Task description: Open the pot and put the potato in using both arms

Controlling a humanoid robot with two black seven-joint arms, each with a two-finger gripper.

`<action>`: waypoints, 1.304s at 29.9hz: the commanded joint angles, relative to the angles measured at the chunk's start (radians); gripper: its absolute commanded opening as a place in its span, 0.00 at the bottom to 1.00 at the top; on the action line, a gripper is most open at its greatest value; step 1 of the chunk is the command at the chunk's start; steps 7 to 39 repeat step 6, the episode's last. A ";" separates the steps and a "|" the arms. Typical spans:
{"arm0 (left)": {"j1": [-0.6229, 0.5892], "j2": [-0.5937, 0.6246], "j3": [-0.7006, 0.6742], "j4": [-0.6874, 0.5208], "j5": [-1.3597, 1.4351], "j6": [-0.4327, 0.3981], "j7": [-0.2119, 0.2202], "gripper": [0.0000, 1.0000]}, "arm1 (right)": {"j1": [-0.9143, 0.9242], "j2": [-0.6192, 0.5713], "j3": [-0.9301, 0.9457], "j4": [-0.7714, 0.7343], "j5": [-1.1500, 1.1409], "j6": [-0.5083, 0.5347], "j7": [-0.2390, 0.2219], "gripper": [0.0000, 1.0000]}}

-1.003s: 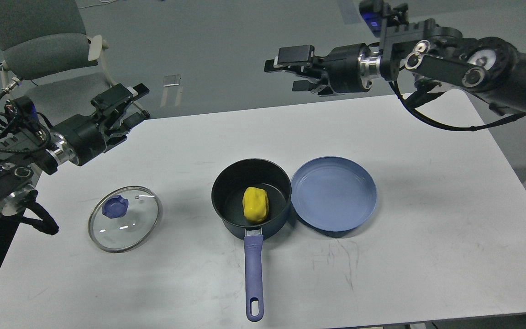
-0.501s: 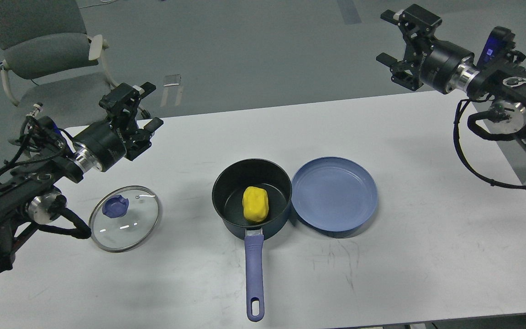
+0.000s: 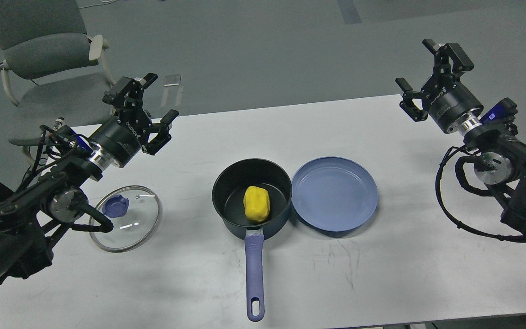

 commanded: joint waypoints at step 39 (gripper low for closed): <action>0.005 0.006 -0.010 0.000 -0.012 -0.037 0.000 0.98 | -0.018 0.003 0.000 0.002 0.000 0.000 0.001 1.00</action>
